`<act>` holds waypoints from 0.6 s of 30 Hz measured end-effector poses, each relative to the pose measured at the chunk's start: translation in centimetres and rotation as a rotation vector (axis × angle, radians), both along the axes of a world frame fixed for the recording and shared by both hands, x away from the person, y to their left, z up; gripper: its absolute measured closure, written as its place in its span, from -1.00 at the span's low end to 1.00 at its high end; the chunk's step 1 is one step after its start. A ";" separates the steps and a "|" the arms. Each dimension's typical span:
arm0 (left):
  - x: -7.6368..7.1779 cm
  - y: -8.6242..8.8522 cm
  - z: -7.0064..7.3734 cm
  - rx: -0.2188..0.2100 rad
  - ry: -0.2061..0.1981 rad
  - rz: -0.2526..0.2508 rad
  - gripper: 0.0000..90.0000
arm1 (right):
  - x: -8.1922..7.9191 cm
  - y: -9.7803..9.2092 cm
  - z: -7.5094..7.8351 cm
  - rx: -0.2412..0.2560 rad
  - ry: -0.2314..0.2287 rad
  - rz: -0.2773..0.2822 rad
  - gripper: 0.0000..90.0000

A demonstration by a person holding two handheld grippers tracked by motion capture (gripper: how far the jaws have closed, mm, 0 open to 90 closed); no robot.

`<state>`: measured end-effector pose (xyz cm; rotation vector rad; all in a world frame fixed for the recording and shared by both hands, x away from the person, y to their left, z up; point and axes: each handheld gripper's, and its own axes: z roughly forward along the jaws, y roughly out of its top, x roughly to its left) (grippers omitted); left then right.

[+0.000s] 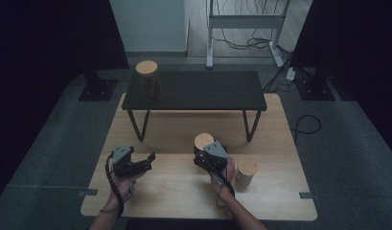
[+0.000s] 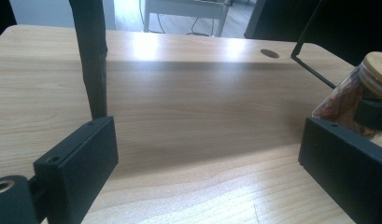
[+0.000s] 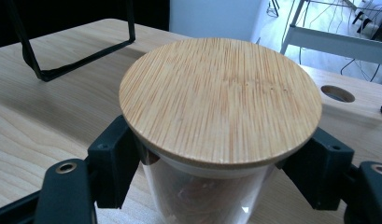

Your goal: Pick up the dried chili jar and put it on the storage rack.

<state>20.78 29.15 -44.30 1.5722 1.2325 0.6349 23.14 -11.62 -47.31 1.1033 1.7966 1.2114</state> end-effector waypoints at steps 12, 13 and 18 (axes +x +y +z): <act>0.0 0.0 0.0 0.001 -0.001 -0.001 -0.90 | -0.5 -0.2 0.6 0.016 -0.016 0.005 -0.43; 0.0 0.0 0.0 0.001 -0.001 -0.001 -0.90 | -0.5 -0.2 0.7 0.015 -0.021 0.005 -0.43; -0.1 0.0 0.0 0.001 -0.001 0.000 -0.90 | -0.8 -0.3 0.9 0.017 -0.033 0.003 -0.43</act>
